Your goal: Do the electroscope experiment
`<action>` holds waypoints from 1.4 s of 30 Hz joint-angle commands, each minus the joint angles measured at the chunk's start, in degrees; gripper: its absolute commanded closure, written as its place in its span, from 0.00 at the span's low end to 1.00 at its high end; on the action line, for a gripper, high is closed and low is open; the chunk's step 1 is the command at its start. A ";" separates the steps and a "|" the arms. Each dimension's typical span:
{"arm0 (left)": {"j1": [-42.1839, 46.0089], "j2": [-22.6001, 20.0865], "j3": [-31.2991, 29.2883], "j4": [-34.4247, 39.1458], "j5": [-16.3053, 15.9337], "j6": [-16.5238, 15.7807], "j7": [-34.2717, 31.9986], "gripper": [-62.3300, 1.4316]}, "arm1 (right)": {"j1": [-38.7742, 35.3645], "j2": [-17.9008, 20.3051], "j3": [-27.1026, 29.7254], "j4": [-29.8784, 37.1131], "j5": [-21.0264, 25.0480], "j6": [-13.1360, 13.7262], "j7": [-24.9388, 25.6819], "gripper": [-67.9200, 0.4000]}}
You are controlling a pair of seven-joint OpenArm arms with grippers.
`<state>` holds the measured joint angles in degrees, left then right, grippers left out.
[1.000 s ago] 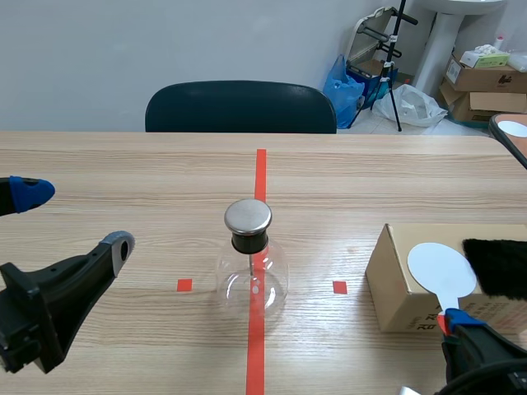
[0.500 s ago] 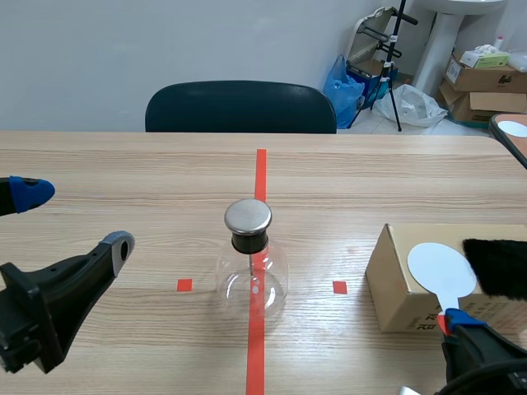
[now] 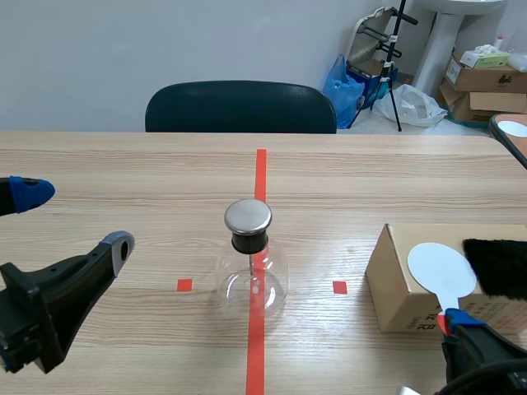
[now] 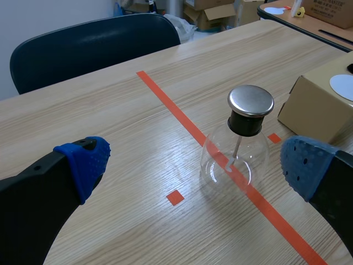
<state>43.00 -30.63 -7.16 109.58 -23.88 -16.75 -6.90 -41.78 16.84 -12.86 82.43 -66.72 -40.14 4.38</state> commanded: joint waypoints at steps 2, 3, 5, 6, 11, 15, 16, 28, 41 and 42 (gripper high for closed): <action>0.00 -0.02 0.04 0.81 -0.35 -0.39 -0.61 0.00 | 0.02 0.63 0.42 0.59 -0.17 -0.59 -0.20 0.98; 0.00 -0.02 0.04 0.81 -0.35 -0.39 -0.61 0.00 | 0.02 0.63 0.42 0.59 -0.17 -0.59 -0.20 0.98; 0.00 -0.02 0.04 0.81 -0.35 -0.39 -0.61 0.00 | 0.04 0.63 0.42 0.59 -0.15 -0.59 -0.20 0.98; 0.00 -0.02 0.04 0.81 -0.35 -0.39 -0.61 0.00 | 0.15 0.63 0.42 0.59 -0.15 -0.59 -0.20 0.98; 0.00 -0.02 0.04 0.81 -0.35 -0.39 -0.61 0.00 | 0.20 0.63 0.42 0.59 -0.15 -0.59 -0.20 0.98; 0.00 -0.02 0.04 0.81 -0.35 -0.39 -0.61 0.00 | 0.20 0.63 0.42 0.59 -0.15 -0.59 -0.20 0.98; 0.00 -0.02 0.04 0.81 -0.35 -0.39 -0.61 0.00 | 0.20 0.63 0.42 0.59 -0.15 -0.59 -0.20 0.98; 0.00 -0.02 0.04 0.81 -0.35 -0.39 -0.61 0.00 | 0.20 0.63 0.42 0.59 -0.15 -0.59 -0.20 0.98; 0.00 -0.02 0.04 0.81 2.27 -0.37 -0.63 0.00 | 0.20 0.63 0.42 0.59 -0.15 -0.57 -0.20 0.98; 0.00 -0.02 0.04 0.81 2.25 -0.37 -0.63 0.00 | 0.20 0.63 0.42 0.59 -0.15 -0.57 -0.20 0.98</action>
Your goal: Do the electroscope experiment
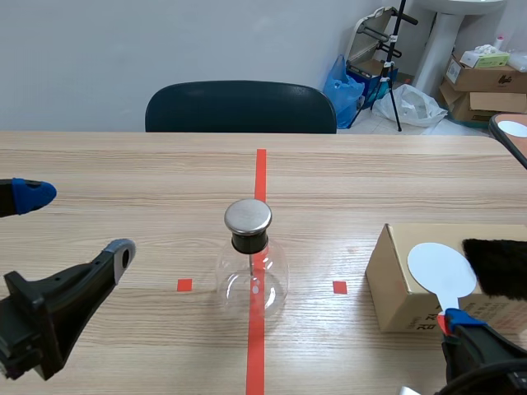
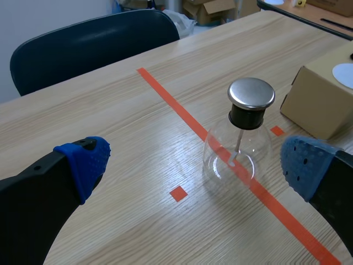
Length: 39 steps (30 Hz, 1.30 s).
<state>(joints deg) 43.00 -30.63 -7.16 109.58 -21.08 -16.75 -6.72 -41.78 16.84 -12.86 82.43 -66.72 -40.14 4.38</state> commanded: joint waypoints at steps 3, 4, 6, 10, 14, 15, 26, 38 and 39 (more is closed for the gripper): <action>0.00 -0.02 0.04 0.81 -0.55 -0.37 -0.81 0.00 | 0.20 0.63 0.42 0.59 -0.15 -0.57 -0.15 0.98; 0.00 -0.02 0.04 0.81 -0.55 -0.37 -0.81 0.00 | 0.20 0.63 0.42 0.59 -0.15 -0.57 -0.07 0.98; 0.00 -0.02 0.04 0.81 -0.55 -0.37 -0.81 0.00 | 0.20 0.63 0.42 0.59 -0.15 -0.59 0.24 0.98; -0.02 -0.02 0.04 0.81 -0.55 -0.37 -1.03 0.00 | 0.20 0.63 0.42 0.61 -0.15 -1.73 -1.42 0.98; 0.00 0.00 0.07 0.81 -0.55 -0.55 -0.96 0.00 | 0.20 0.79 0.42 1.27 -0.15 -4.72 -1.92 0.98; 0.00 0.00 0.07 0.81 -0.55 -0.55 -1.03 0.00 | 0.20 0.81 0.42 1.95 -0.17 -4.72 -2.71 0.98; -0.02 -1.86 0.13 0.81 -0.70 -0.55 -1.49 0.00 | 2.16 1.09 0.85 10.64 -4.42 -4.72 -7.93 0.98; -3.32 -21.09 0.17 -2.05 -10.78 -0.59 -2.29 0.94 | 12.15 1.11 -5.90 10.64 -8.04 2.12 -14.95 0.98; -4.37 -22.21 0.33 -3.69 -12.17 -0.96 -3.39 0.93 | 12.96 1.11 -6.73 10.64 -8.35 2.58 -15.72 0.98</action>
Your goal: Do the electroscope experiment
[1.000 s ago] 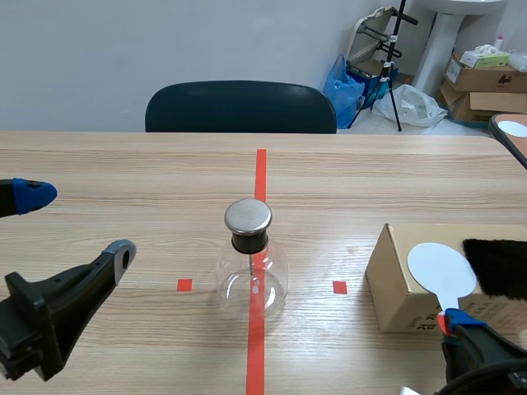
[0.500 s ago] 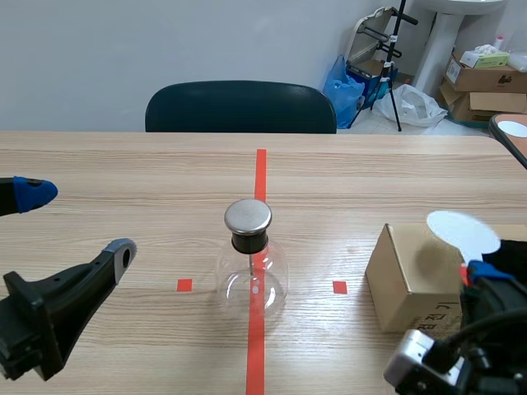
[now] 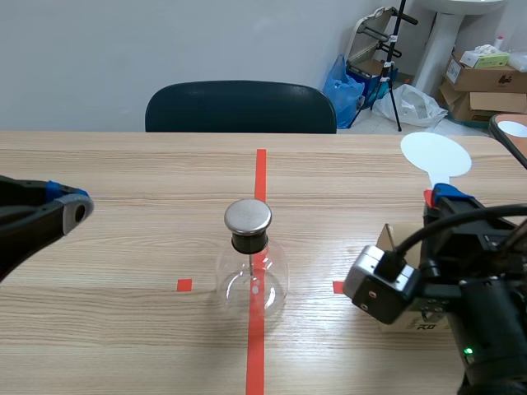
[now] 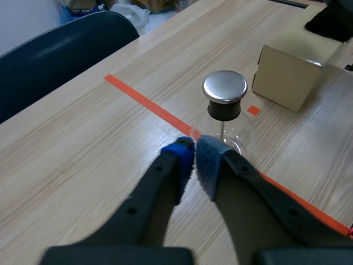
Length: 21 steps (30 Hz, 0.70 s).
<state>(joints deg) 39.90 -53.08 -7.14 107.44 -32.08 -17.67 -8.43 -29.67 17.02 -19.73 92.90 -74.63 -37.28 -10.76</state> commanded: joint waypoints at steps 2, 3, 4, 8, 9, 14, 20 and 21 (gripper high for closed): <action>-3.80 -1.81 1.44 -5.57 -3.15 -1.51 -5.01 0.93 | 2.23 0.94 -1.68 0.15 -0.94 -0.11 -2.14 0.98; -5.33 -2.69 2.43 -7.85 -3.13 -3.06 -6.82 0.93 | 2.86 0.92 -2.58 0.15 -1.31 0.09 -2.93 0.98; -7.06 -3.50 3.67 -10.32 -3.08 -4.61 -8.59 0.93 | 3.37 0.92 -3.56 0.15 -1.77 0.26 -3.85 0.98; -15.45 -4.37 10.84 -21.35 -1.42 -9.16 -16.11 0.93 | 5.22 0.92 -7.43 0.15 -3.43 0.94 -7.54 0.98; -17.77 -4.22 13.11 -24.20 -0.59 -10.43 -17.88 0.93 | 5.73 0.92 -8.26 0.15 -3.82 0.94 -8.13 0.98; -30.12 -0.94 26.47 -37.57 6.23 -14.12 -26.56 0.93 | 6.84 0.90 -11.87 -1.64 -6.58 1.14 -9.88 0.98; -42.47 8.46 39.30 -52.41 15.58 -15.28 -34.16 0.92 | 7.98 0.70 -14.88 -3.98 -7.72 1.14 -10.80 0.98; -44.06 10.10 40.83 -54.55 16.79 -15.30 -35.21 0.92 | 8.11 0.57 -15.21 -4.28 -7.72 1.16 -10.84 0.98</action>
<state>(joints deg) -3.81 -43.75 34.65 51.09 -14.96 -32.82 -42.46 -22.46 16.97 -35.22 88.27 -82.08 -35.55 -21.28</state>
